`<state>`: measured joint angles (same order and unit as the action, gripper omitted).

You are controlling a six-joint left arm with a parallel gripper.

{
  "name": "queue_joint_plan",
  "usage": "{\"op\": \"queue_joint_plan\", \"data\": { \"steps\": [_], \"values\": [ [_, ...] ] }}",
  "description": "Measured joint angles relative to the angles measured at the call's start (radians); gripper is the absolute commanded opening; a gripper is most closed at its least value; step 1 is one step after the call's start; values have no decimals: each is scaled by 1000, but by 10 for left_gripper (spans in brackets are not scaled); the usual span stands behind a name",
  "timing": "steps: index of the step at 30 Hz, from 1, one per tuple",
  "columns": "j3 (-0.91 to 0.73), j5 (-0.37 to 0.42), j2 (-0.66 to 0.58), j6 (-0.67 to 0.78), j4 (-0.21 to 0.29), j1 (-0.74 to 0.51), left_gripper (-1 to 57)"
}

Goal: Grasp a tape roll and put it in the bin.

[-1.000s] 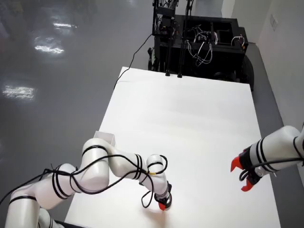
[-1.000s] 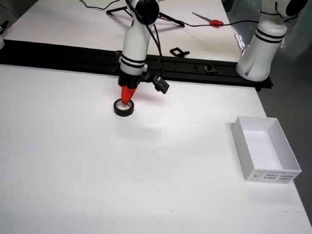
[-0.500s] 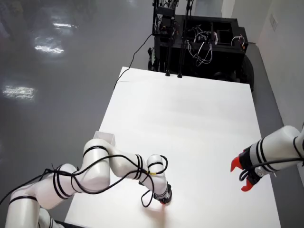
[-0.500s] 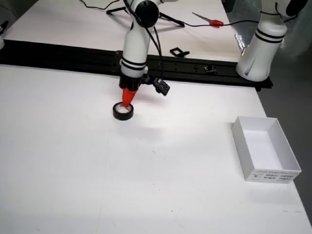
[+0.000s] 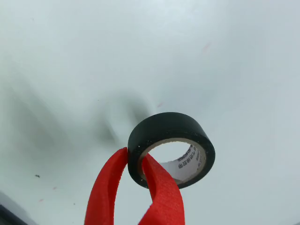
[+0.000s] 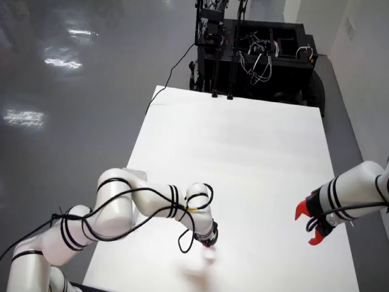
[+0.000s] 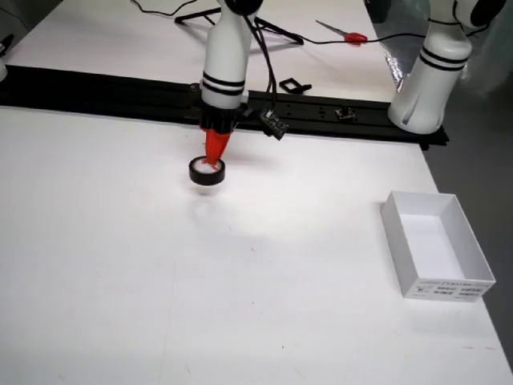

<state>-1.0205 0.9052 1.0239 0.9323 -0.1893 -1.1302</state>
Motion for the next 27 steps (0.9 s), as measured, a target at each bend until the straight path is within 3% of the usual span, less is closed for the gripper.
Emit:
{"op": "queue_joint_plan", "data": {
  "steps": [9, 16, 27],
  "values": [
    [-109, 73, -186, -7, -36, 79, -5],
    [-249, 119, -353, -14, -53, 209, -6],
    [-374, 172, -501, -33, -74, 404, -7]
  ]
}}
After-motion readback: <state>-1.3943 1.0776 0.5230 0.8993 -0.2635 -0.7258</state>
